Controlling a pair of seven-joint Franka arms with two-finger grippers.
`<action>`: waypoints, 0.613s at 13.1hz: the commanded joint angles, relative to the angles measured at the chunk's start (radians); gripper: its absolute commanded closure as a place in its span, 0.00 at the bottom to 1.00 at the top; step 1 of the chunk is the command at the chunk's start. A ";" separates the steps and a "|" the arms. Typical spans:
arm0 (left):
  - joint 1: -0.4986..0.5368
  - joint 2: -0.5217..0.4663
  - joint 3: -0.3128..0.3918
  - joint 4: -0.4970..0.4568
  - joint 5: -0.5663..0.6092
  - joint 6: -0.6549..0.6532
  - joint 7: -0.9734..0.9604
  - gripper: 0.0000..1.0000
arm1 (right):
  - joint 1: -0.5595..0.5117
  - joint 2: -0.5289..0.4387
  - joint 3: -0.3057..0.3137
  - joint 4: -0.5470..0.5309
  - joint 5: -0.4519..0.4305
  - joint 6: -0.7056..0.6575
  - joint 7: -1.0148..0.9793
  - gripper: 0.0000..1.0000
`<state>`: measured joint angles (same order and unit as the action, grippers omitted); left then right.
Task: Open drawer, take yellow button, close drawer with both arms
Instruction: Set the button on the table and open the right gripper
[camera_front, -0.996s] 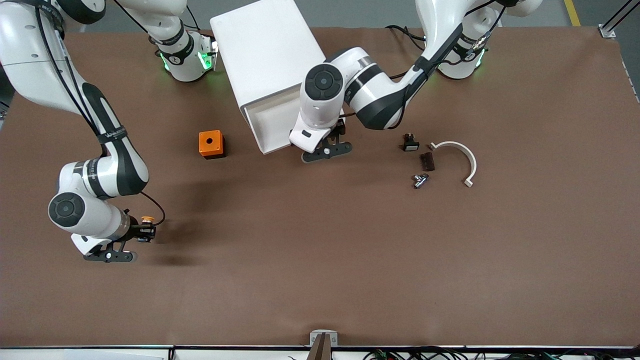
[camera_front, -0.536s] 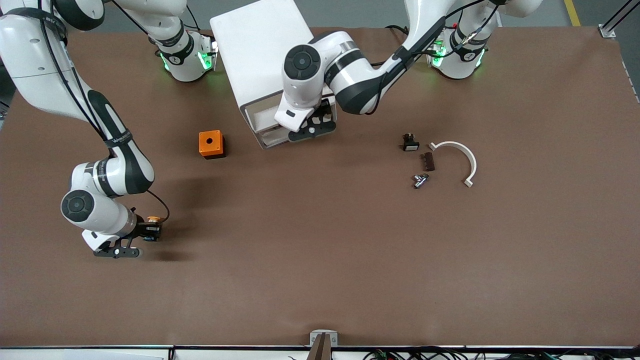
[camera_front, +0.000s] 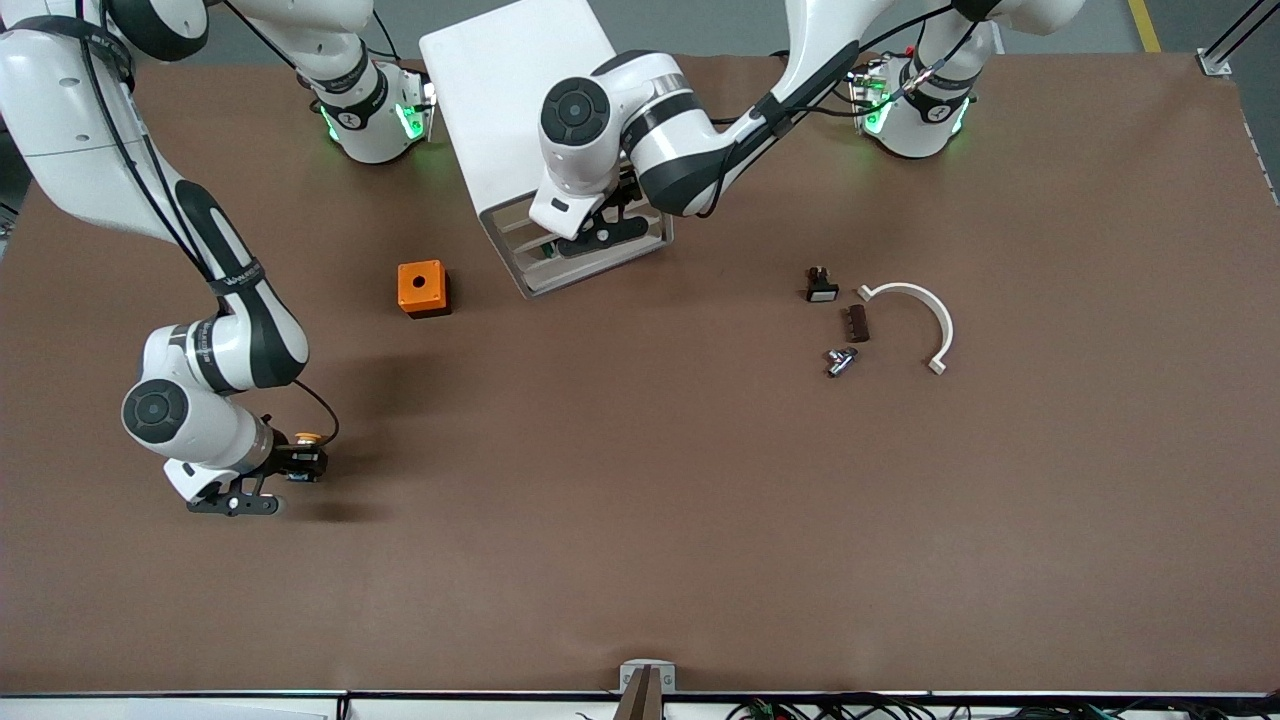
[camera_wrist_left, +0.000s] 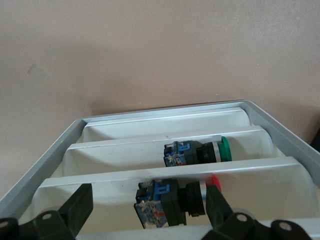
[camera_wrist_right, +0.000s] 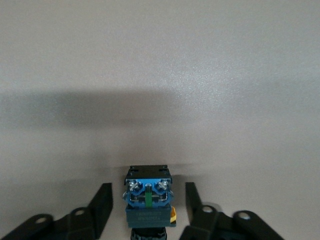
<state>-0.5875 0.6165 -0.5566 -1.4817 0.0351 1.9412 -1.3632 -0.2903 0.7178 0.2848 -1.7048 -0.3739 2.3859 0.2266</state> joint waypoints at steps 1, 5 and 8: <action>0.018 -0.006 -0.005 0.012 0.006 -0.005 -0.016 0.00 | -0.017 -0.037 0.019 -0.001 0.039 -0.004 -0.009 0.00; 0.230 -0.064 0.014 0.024 0.020 -0.008 -0.001 0.00 | 0.016 -0.164 0.017 0.002 0.130 -0.149 -0.018 0.00; 0.403 -0.127 0.009 0.034 0.112 -0.013 0.015 0.00 | 0.048 -0.269 0.016 0.008 0.147 -0.259 -0.018 0.00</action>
<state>-0.2637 0.5501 -0.5323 -1.4326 0.0892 1.9420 -1.3407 -0.2626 0.5330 0.3045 -1.6744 -0.2510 2.1890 0.2207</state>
